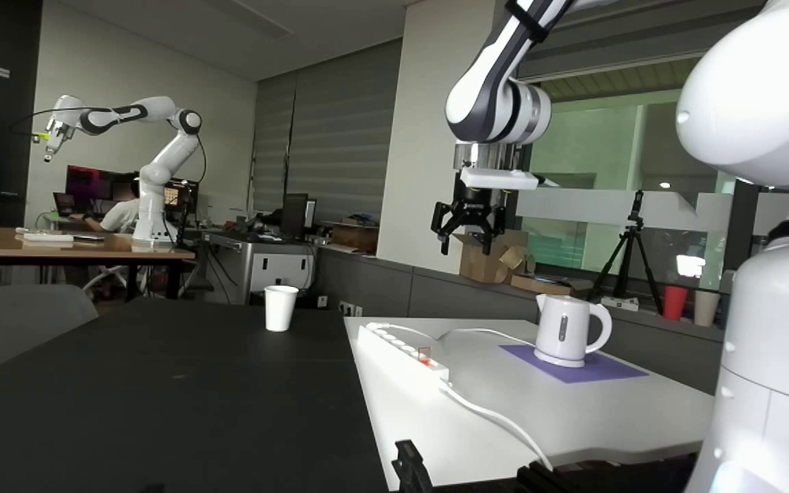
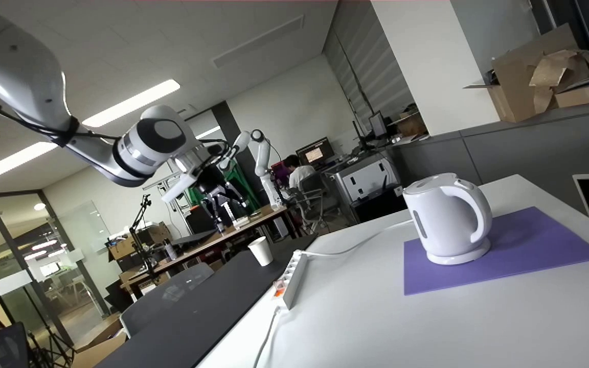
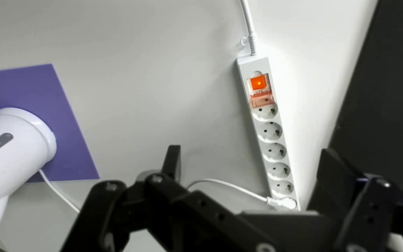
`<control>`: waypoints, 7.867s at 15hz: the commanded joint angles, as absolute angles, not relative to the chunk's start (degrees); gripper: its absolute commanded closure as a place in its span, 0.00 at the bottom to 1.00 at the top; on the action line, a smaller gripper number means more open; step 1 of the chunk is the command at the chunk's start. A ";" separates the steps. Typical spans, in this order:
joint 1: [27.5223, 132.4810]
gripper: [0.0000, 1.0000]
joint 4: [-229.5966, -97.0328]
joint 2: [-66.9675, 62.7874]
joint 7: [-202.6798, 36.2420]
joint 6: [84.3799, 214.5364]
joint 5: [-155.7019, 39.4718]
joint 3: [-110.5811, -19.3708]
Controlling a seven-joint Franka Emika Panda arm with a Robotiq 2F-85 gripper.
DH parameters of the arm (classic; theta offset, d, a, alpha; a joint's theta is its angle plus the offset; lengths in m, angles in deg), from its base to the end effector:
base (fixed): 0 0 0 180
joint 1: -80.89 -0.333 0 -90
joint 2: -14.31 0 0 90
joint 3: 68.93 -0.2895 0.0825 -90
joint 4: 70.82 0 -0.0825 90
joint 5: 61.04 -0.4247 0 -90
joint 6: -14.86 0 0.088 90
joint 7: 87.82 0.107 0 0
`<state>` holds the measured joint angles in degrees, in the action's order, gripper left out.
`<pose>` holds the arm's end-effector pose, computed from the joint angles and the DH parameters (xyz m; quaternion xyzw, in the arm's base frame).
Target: Press the switch on the adapter
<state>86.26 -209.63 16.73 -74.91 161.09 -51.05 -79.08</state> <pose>0.5257 0.0459 0.2842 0.9947 -0.0023 0.0928 0.0444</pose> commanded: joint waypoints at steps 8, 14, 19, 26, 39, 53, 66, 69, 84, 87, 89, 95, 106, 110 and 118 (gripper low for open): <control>79.35 0.00 -200.37 5.74 -87.02 151.76 -50.46 -74.35; 79.34 0.00 -199.98 5.66 -87.14 151.26 -50.20 -74.28; 79.33 0.00 -199.96 5.66 -87.17 151.23 -50.19 -74.28; 79.63 0.00 -198.56 -2.05 -92.61 159.72 -51.01 -73.09; 81.94 0.99 -195.99 -12.79 -104.00 168.76 -58.60 -74.98; 82.07 0.99 -193.37 -17.04 -103.20 166.87 -58.68 -74.76; 83.93 1.00 -192.99 -20.56 -104.29 171.93 -59.89 -76.20; 85.59 1.00 -193.54 -21.51 -105.20 175.77 -60.28 -77.85; 73.89 1.00 -192.48 -25.90 -97.10 178.23 -51.87 -69.13; 69.08 1.00 -192.27 -26.22 -93.44 178.33 -48.38 -65.86; 66.94 1.00 -192.30 -26.54 -91.75 178.61 -46.85 -64.43; 62.41 1.00 -192.79 -24.43 -88.24 177.71 -42.90 -60.90; 63.79 1.00 -197.17 -8.71 -88.49 161.81 -37.70 -62.92; 65.01 0.61 -196.71 -7.02 -87.95 156.70 -34.53 -63.95; 70.37 0.05 -197.41 -4.64 -89.28 157.12 -38.38 -67.03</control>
<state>67.91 -195.67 -7.53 -90.10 156.99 -37.00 -65.36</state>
